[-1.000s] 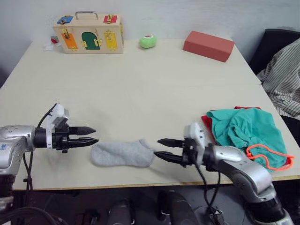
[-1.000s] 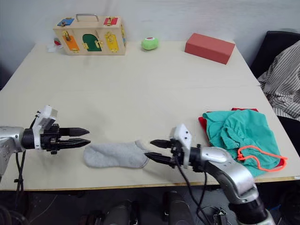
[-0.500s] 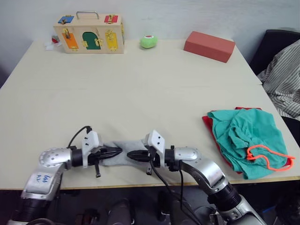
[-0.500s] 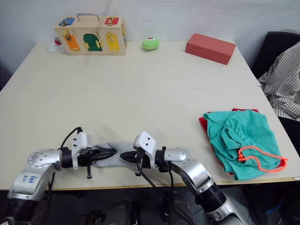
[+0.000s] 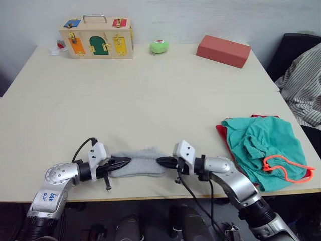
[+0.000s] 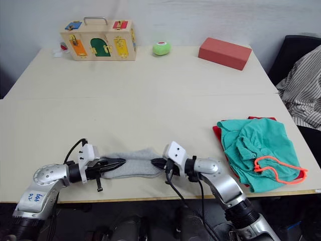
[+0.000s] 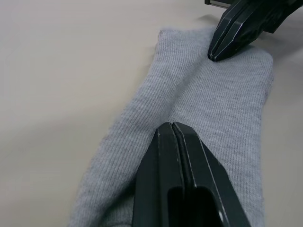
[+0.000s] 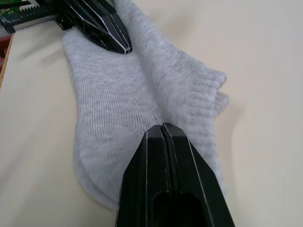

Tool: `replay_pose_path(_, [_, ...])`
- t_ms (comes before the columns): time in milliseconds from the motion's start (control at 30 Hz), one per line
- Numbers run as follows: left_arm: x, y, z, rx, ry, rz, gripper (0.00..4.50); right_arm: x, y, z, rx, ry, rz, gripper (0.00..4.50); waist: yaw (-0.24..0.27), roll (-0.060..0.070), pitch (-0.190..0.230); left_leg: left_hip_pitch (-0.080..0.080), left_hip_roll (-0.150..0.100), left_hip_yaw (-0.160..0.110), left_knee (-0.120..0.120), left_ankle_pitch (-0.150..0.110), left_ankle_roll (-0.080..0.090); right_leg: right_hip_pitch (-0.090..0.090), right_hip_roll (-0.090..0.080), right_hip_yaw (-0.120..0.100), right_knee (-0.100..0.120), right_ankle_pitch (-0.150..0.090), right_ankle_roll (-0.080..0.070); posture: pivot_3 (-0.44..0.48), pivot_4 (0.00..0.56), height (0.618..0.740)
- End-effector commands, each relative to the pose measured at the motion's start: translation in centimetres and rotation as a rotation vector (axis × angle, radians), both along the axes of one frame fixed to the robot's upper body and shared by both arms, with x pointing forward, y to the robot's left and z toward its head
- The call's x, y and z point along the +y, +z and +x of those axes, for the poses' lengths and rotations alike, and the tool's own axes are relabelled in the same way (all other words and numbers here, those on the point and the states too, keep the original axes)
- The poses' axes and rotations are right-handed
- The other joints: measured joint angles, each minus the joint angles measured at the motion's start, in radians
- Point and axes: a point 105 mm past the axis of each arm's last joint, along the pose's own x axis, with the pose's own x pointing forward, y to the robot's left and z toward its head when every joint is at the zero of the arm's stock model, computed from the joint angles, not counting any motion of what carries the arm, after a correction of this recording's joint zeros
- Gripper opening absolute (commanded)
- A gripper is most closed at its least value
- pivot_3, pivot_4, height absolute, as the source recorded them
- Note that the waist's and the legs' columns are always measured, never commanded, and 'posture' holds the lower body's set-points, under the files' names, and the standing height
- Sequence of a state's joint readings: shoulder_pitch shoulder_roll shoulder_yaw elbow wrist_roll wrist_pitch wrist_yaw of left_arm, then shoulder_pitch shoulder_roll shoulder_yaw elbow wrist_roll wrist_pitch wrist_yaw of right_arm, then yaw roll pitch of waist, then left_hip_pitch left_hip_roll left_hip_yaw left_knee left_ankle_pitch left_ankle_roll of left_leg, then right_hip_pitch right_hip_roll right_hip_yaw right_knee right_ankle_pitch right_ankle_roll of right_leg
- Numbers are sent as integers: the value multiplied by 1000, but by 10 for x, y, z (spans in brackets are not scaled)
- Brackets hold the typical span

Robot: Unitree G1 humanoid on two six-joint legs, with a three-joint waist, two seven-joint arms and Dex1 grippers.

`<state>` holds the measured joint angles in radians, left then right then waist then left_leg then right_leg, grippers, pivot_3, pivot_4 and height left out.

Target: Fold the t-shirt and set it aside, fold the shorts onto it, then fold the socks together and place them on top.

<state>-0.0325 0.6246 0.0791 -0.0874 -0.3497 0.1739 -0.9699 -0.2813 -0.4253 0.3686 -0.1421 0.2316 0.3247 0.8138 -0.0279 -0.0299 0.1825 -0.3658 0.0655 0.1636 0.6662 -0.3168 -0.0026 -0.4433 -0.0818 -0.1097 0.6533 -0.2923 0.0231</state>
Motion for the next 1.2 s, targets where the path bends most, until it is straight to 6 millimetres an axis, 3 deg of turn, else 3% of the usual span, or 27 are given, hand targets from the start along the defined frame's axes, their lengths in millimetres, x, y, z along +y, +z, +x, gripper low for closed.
replay_pose_path(33, [2,19,1,-29,2,-78,13,-22,-2,13,-5,-84,6,0,1,0,0,0,0,0,0,0,0,0,0,0,0,0,0,0,150,740])
replay_pose_path(67, [1,23,0,-29,-9,-91,13,-21,5,14,-22,-79,33,0,1,0,0,0,0,0,0,0,0,0,0,0,0,0,0,0,150,740])
replay_pose_path(167, [7,54,-9,-66,-33,-160,13,-3,50,9,-102,38,188,0,0,-1,1,-2,0,-1,0,1,-1,-1,0,0,0,0,0,0,150,740])
replay_pose_path(233, [18,65,-11,-75,8,-178,13,10,63,1,-111,119,232,0,-9,0,1,-2,1,-1,0,1,-2,-1,1,0,0,0,0,0,150,740])
replay_pose_path(333, [45,68,-11,-37,117,-185,13,28,59,-5,-107,201,210,0,-15,0,1,0,2,-1,-3,2,-4,-1,2,-1,0,-1,-1,0,150,740])
replay_pose_path(467, [73,60,-13,79,264,-237,13,39,32,-7,-113,274,107,0,-15,0,2,-1,2,-2,-3,2,-5,-2,2,-2,-1,-1,-2,0,150,740])
replay_pose_path(600, [78,40,-29,340,298,-232,843,38,9,5,-122,258,11,0,-13,0,2,-2,1,-2,-2,1,-4,-2,1,-2,-1,-1,-2,0,150,740])
replay_pose_path(667, [76,43,-32,404,299,-264,1434,35,1,9,-122,256,-20,0,-12,0,2,-2,1,-2,-2,1,-4,-2,0,-2,-1,-1,-2,0,150,740])
replay_pose_path(1000, [69,43,-27,748,381,-266,4479,35,-5,13,-119,259,-34,0,-7,0,1,-1,1,-4,-2,2,-7,-1,1,-2,1,-1,-2,0,150,740])
replay_pose_path(1200, [56,35,-20,827,360,-269,4493,39,-6,10,-113,270,-24,0,-8,0,1,-1,1,-4,-2,3,-8,-1,1,-2,1,-1,-3,0,150,740])
